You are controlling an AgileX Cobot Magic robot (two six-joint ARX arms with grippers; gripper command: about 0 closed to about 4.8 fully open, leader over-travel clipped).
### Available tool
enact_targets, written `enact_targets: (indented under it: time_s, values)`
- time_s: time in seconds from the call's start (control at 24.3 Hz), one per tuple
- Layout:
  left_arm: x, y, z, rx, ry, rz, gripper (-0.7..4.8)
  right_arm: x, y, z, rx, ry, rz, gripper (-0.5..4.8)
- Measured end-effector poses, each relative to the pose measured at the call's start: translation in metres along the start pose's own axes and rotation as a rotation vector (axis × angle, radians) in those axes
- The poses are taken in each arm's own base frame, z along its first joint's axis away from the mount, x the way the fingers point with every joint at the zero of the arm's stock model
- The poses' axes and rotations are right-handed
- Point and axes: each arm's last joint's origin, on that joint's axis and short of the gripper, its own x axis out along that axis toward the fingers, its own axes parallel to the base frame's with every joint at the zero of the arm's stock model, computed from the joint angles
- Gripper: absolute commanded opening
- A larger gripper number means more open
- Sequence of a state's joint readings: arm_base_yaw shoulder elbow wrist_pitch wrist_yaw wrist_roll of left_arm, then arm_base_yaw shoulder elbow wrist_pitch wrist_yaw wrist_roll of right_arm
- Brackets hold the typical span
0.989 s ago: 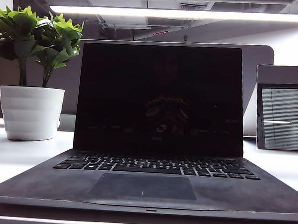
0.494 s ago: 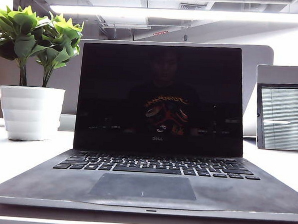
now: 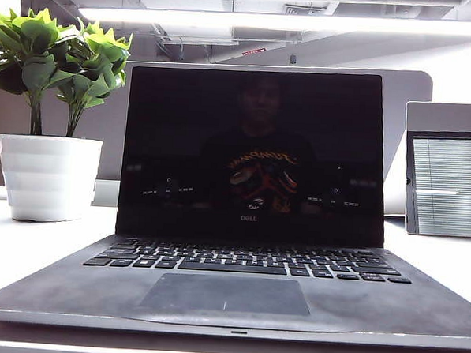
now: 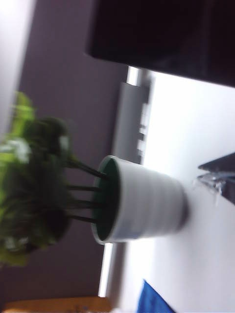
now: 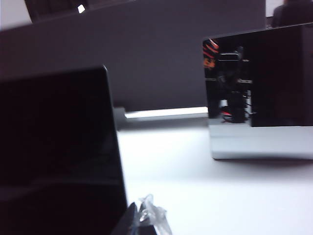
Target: Close the laptop lid.
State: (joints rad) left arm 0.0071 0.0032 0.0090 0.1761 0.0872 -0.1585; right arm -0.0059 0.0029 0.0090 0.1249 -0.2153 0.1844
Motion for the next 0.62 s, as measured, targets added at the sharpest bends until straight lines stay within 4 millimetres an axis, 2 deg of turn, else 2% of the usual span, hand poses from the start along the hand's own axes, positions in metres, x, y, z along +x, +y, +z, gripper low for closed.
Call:
enact_targets:
  time_s: [0.12,0.21,0.25,0.41,0.54,0.62]
  values:
    - [0.0,-0.001,0.006,-0.063,-0.037,-0.007,-0.05,0.0,0.001,0.002,0.076,-0.019,0.017,-0.01]
    - [-0.001,-0.003,0.019,-0.142,-0.068,-0.016,-0.05,0.0,0.002,0.006,0.12,-0.037,0.022,-0.01]
    - [-0.003,-0.005,0.033,-0.162,-0.109,-0.027,-0.05,-0.001,0.003,0.013,0.131,-0.057,0.027,-0.01]
    - [-0.009,-0.011,0.066,-0.138,-0.209,-0.05,-0.05,-0.006,0.007,0.042,0.123,-0.174,-0.043,-0.01]
    - [-0.014,-0.015,0.084,-0.111,-0.276,-0.07,-0.05,-0.005,0.008,0.063,0.124,-0.212,-0.11,-0.01]
    - [-0.012,-0.017,0.091,-0.093,-0.278,-0.129,-0.05,0.003,0.008,0.075,0.125,-0.205,-0.119,-0.01]
